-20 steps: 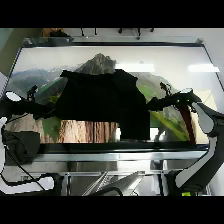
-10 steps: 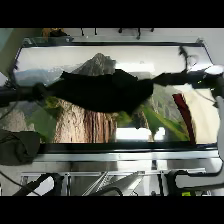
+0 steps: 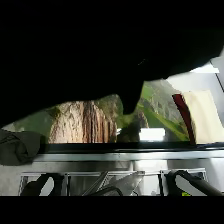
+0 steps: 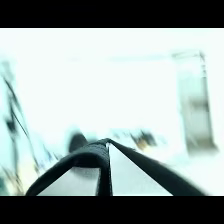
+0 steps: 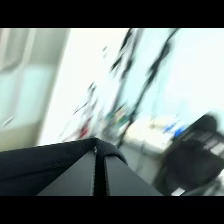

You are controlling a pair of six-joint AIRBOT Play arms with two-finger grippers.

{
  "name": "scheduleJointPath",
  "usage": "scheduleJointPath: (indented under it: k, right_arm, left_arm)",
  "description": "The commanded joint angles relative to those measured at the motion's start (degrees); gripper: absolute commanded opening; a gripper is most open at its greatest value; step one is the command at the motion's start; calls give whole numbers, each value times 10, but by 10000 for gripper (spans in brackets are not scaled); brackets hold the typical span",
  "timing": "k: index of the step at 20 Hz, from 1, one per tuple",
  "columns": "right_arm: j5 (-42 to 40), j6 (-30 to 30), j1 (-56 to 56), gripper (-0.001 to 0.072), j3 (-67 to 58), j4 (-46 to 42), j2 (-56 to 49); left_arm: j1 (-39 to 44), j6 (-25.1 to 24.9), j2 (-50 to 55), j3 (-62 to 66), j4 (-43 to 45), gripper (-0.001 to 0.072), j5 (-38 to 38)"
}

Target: Fold the shirts.

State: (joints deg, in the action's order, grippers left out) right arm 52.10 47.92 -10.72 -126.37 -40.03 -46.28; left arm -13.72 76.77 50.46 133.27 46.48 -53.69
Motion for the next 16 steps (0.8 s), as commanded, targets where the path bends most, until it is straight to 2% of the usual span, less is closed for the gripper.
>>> scheduleJointPath:
  k: [1, 4, 8, 10, 13, 16]
  right_arm:
    - [-25, 1, 0, 23, -51, -25, -40]
    - [13, 40, 1, 23, -38, -24, -140]
    - [7, 100, 11, 23, 98, -103, -282]
    - [18, 135, 14, 23, 127, -135, -372]
    - [10, 138, 22, 23, 127, -120, -478]
    - [-19, 138, 22, 24, 127, -90, -535]
  left_arm:
    - [57, 36, 44, 73, 94, 14, 10]
    - [92, 37, 101, -56, 94, 14, 6]
    - [93, 33, 194, -290, 94, 15, 33]
    - [93, 29, 273, -331, 94, 14, 26]
    - [100, 18, 395, -339, 95, 15, 28]
    - [100, 16, 499, -310, 95, 14, 12]
